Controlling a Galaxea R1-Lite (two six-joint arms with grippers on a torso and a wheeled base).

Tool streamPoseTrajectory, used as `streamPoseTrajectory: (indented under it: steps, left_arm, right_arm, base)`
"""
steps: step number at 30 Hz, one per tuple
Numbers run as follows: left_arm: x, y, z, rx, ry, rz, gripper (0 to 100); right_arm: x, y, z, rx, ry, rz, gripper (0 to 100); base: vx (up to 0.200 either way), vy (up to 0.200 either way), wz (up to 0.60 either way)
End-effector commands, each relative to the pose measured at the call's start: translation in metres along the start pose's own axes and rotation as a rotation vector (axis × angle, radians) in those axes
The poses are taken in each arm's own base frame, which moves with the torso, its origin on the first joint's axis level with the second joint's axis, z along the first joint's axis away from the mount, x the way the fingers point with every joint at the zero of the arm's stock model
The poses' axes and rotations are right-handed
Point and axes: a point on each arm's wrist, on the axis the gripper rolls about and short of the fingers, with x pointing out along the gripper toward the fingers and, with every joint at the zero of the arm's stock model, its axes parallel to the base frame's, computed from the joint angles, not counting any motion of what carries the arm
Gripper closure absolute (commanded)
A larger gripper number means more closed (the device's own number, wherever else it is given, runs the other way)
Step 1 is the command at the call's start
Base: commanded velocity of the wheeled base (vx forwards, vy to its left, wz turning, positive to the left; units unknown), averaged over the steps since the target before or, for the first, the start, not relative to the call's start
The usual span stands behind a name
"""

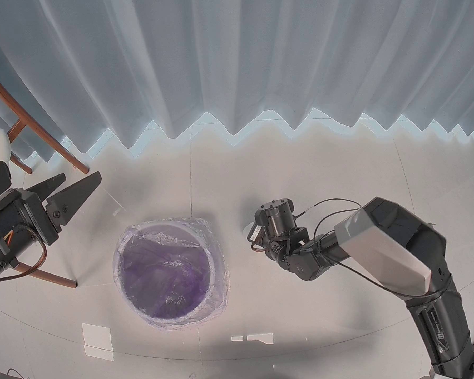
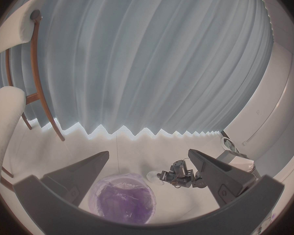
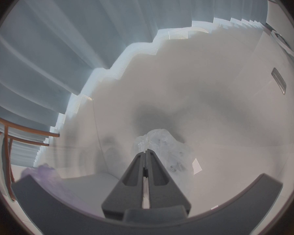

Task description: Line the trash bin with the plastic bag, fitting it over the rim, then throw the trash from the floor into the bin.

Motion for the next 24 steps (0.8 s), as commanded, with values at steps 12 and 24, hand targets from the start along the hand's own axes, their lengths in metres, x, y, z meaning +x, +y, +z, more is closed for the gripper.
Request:
streamPoseTrajectory:
  steps: [12,24]
  left_arm:
    - [0.001,0.002,0.000,0.005,-0.003,0.023,0]
    - [-0.001,0.004,-0.007,-0.013,0.019,0.030,0]
  right_arm:
    - [-0.135,0.033,0.079,0.104,-0.101,0.173,100]
    - [-0.239,0.052,0.069,0.082,-0.041,0.338,100]
  base:
    - [0.000,0.000,0.00]
    - [0.000,0.000,0.00]
